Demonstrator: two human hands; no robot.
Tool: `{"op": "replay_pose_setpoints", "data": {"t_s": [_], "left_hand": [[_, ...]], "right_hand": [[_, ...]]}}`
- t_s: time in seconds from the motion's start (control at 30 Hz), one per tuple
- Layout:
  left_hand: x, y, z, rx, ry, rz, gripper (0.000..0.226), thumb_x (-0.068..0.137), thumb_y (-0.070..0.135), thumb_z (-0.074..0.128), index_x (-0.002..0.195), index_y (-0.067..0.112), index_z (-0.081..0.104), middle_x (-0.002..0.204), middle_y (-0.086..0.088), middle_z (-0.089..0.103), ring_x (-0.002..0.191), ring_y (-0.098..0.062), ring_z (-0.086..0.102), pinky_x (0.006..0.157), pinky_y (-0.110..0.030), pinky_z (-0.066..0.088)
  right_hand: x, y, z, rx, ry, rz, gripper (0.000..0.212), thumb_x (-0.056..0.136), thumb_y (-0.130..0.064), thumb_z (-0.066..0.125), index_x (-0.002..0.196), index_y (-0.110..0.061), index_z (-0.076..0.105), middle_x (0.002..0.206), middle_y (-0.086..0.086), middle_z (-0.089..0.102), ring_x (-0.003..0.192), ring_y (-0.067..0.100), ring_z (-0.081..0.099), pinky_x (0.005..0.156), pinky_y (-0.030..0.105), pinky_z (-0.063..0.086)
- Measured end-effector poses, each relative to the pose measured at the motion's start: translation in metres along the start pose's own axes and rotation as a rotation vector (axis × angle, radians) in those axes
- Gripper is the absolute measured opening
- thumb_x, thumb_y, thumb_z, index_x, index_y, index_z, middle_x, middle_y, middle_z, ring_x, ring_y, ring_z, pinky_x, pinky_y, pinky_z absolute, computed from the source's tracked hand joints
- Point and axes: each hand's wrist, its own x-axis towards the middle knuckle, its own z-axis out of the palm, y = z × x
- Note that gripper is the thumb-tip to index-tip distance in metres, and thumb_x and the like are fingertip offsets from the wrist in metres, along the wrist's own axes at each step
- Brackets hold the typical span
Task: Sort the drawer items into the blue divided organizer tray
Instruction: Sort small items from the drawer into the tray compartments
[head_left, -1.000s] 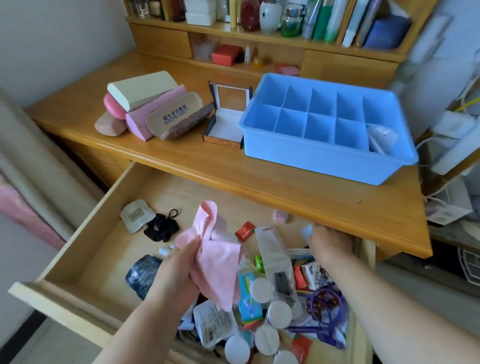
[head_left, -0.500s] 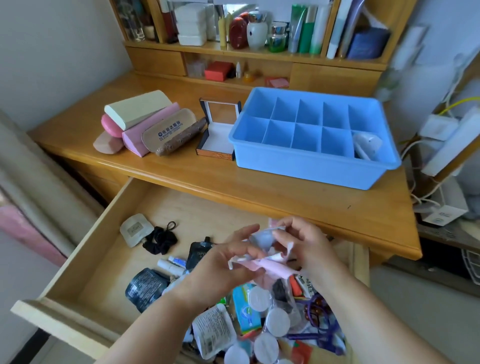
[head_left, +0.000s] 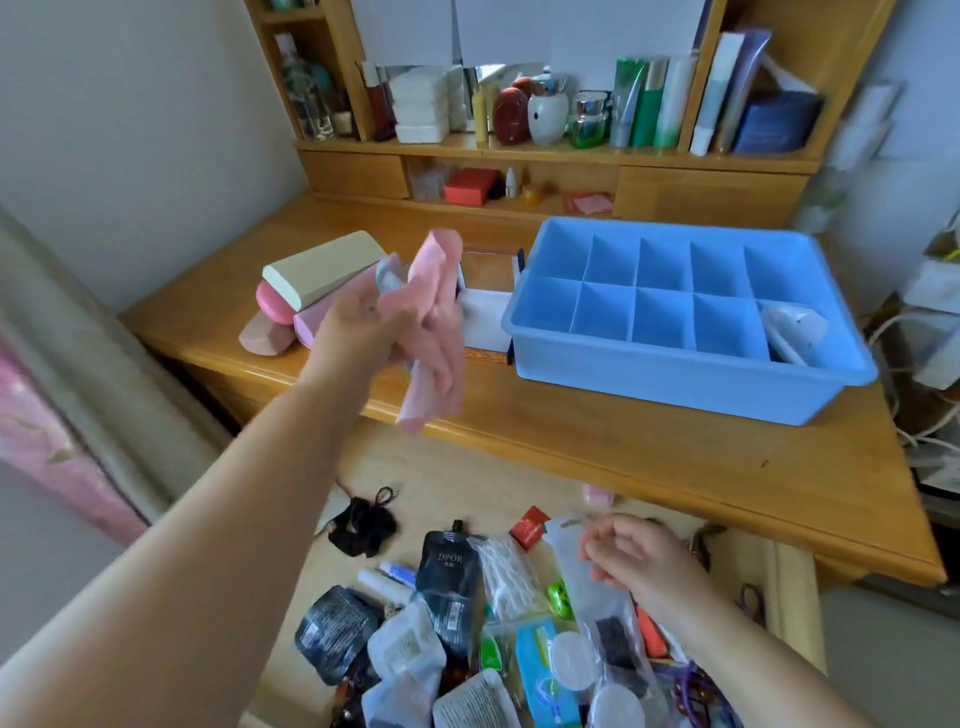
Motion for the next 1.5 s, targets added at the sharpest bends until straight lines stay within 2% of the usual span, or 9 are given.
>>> {"op": "replay_pose_setpoints", "data": {"t_s": [0.17, 0.33, 0.5, 0.57, 0.67, 0.9, 1.03, 1.2, 1.5], "left_hand": [[0.001, -0.028, 0.0, 0.18, 0.175, 0.149, 0.034, 0.082, 0.025, 0.06, 0.115, 0.031, 0.056, 0.099, 0.015, 0.062, 0.091, -0.009, 0.061, 0.07, -0.02, 0.044], [-0.078, -0.116, 0.004, 0.412, -0.067, 0.125, 0.025, 0.086, 0.017, 0.061, 0.088, 0.042, 0.061, 0.086, 0.009, 0.067, 0.076, -0.007, 0.061, 0.071, -0.028, 0.048], [-0.147, -0.172, 0.014, 0.891, -0.741, 0.017, 0.059, 0.079, 0.039, 0.072, 0.133, 0.033, 0.048, 0.147, 0.005, 0.032, 0.136, -0.017, 0.031, 0.109, -0.036, 0.036], [-0.157, -0.177, 0.017, 1.095, -0.665, 0.063, 0.077, 0.075, 0.046, 0.072, 0.141, 0.029, 0.036, 0.152, 0.004, 0.012, 0.137, -0.02, 0.021, 0.107, -0.038, 0.037], [-0.167, -0.173, 0.014, 1.186, -0.422, -0.013, 0.065, 0.078, 0.05, 0.068, 0.127, 0.02, 0.039, 0.129, 0.0, 0.032, 0.114, -0.019, 0.042, 0.089, -0.028, 0.048], [-0.184, -0.169, -0.006, 1.297, -0.594, -0.158, 0.026, 0.09, 0.022, 0.052, 0.115, 0.026, 0.053, 0.107, 0.006, 0.06, 0.095, -0.016, 0.061, 0.075, -0.025, 0.048], [-0.187, -0.174, -0.013, 1.199, -0.499, -0.115, 0.011, 0.09, 0.017, 0.05, 0.098, 0.022, 0.056, 0.09, 0.006, 0.056, 0.084, -0.018, 0.058, 0.064, -0.022, 0.041], [-0.181, -0.157, -0.018, 0.277, -0.194, -0.152, 0.006, 0.093, 0.009, 0.055, 0.089, 0.014, 0.057, 0.076, -0.005, 0.059, 0.067, -0.021, 0.05, 0.06, -0.029, 0.038], [-0.177, -0.13, -0.018, -0.185, 0.137, -0.195, 0.034, 0.097, 0.005, 0.042, 0.098, 0.031, 0.063, 0.097, -0.003, 0.067, 0.086, -0.02, 0.065, 0.068, -0.039, 0.057]], "right_hand": [[-0.004, 0.026, 0.004, -0.475, 0.042, -0.104, 0.011, 0.089, -0.028, 0.059, 0.092, -0.039, 0.062, 0.102, -0.024, 0.062, 0.101, -0.002, 0.057, 0.079, 0.006, 0.038], [-0.012, 0.057, 0.006, -1.029, -0.077, -0.075, 0.075, 0.078, -0.071, 0.049, 0.144, -0.051, 0.019, 0.159, -0.007, 0.009, 0.142, 0.018, 0.019, 0.115, 0.041, 0.011], [-0.023, 0.077, 0.009, -1.192, -0.056, -0.19, 0.073, 0.084, -0.06, 0.046, 0.147, -0.046, 0.01, 0.142, -0.01, 0.037, 0.131, 0.014, 0.036, 0.112, 0.036, 0.019], [-0.024, 0.078, 0.004, -1.176, 0.031, -0.178, 0.071, 0.086, -0.057, 0.047, 0.147, -0.042, 0.015, 0.134, -0.01, 0.043, 0.123, 0.015, 0.043, 0.106, 0.031, 0.026], [-0.031, 0.078, -0.003, -1.147, 0.135, -0.123, 0.072, 0.087, -0.06, 0.049, 0.148, -0.036, 0.019, 0.136, -0.006, 0.044, 0.119, 0.019, 0.048, 0.1, 0.031, 0.031], [-0.052, 0.077, -0.016, -1.215, 0.129, -0.179, 0.061, 0.086, -0.047, 0.057, 0.141, -0.031, 0.038, 0.125, -0.01, 0.056, 0.123, 0.015, 0.046, 0.103, 0.028, 0.026], [-0.067, 0.074, -0.023, -1.208, 0.251, -0.266, 0.051, 0.072, -0.018, 0.076, 0.122, -0.02, 0.063, 0.123, 0.004, 0.061, 0.111, 0.028, 0.057, 0.101, 0.044, 0.04], [-0.087, 0.077, -0.001, -1.125, 0.07, -0.658, 0.027, 0.06, -0.013, 0.084, 0.082, -0.024, 0.074, 0.087, -0.009, 0.067, 0.082, 0.017, 0.063, 0.084, 0.033, 0.051], [-0.074, 0.079, 0.046, -1.361, -0.077, -0.269, 0.018, 0.084, -0.015, 0.055, 0.098, -0.023, 0.062, 0.101, -0.003, 0.06, 0.104, 0.021, 0.048, 0.094, 0.037, 0.029]]}}
